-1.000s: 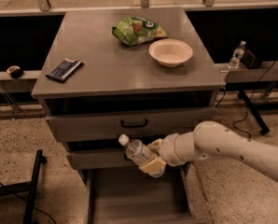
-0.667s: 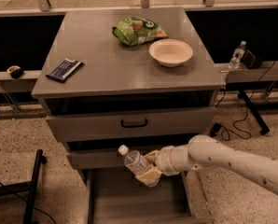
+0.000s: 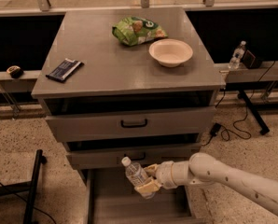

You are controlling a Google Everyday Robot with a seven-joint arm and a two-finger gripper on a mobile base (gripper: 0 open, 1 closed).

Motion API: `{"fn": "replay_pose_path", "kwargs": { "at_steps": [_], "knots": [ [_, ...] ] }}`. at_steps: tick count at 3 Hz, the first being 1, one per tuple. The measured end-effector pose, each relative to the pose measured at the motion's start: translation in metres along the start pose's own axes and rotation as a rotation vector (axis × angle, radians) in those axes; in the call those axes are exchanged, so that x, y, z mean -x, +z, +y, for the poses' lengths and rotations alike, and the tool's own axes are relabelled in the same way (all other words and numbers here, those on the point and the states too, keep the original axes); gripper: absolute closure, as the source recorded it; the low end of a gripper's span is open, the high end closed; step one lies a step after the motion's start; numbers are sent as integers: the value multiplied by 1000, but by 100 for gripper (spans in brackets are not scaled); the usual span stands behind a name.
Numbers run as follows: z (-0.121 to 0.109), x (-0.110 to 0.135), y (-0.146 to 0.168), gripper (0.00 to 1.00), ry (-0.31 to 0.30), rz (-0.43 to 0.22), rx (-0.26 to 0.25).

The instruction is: Place blue plastic bottle into bottom drawer

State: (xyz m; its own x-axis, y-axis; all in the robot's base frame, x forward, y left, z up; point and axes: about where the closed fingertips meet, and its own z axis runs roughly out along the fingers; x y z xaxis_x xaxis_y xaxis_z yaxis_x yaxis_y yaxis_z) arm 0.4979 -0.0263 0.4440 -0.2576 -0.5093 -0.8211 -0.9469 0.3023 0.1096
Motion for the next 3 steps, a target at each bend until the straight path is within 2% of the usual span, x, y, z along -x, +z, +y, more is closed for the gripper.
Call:
{"fn": "replay_pose_path", "kwargs": {
  "at_steps": [1,2,3],
  "knots": [
    [-15,-19,7,100,16,56,-47],
    [-47,-70,29,100,10,150,-122],
    [-70,-131,47,100,13,205,-147]
  ]
}}
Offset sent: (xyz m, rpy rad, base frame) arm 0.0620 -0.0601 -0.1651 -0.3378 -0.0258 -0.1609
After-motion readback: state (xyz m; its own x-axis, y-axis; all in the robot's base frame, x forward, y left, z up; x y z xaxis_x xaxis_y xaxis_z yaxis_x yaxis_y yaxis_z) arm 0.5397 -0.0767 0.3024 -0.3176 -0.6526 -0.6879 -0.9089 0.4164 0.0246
